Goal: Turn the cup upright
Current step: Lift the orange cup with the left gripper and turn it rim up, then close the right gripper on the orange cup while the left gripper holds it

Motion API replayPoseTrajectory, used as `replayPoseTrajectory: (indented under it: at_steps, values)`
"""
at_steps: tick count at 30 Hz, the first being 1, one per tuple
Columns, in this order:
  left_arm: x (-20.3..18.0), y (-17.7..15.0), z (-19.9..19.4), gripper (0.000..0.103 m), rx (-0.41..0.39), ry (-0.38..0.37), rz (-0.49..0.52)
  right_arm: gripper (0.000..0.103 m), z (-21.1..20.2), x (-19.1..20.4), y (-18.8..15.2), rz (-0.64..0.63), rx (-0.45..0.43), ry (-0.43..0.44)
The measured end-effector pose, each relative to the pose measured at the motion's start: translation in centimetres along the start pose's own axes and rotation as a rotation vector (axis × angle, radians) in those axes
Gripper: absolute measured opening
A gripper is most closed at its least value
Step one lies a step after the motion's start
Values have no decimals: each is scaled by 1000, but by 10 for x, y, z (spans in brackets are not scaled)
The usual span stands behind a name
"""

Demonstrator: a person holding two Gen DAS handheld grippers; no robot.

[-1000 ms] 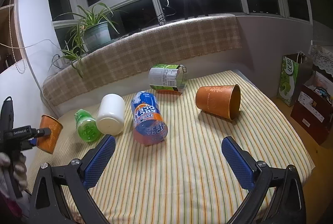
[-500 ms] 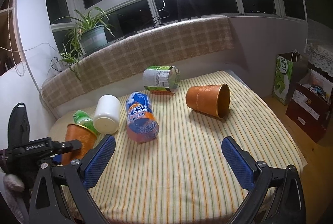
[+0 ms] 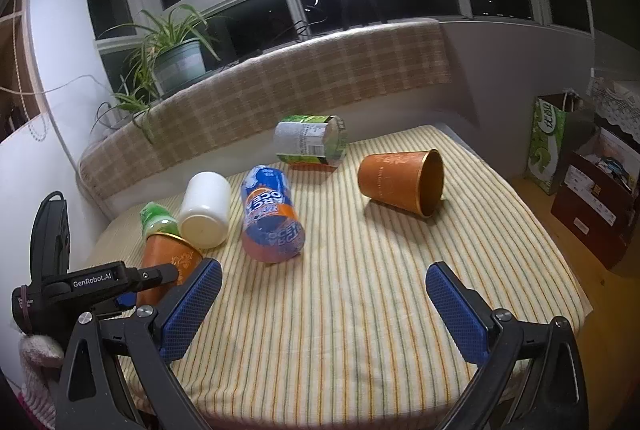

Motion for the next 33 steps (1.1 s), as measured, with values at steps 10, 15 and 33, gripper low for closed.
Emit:
replayPoseTrajectory:
  at_steps: [10,15,33]
  values:
    - [-2,-2,-20,78,-56,39,59,103,8,14,3,16,52,84]
    - [3,-8,-43,78,-118,107,110,103,22,28,10,48,118,192]
    - [54,-51,-107,78,-195,214,76,85,105,77,16,180,436,429]
Point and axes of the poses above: each gripper's, at about its wrist camera, not at the fingertips, and z roughly the way its jaws point, x to its left, y to its top, the point moved 4 cm from there along z, roughly the way its jaws point, and after that the axes turned 7 degrees about x, right-handed, at the moved point
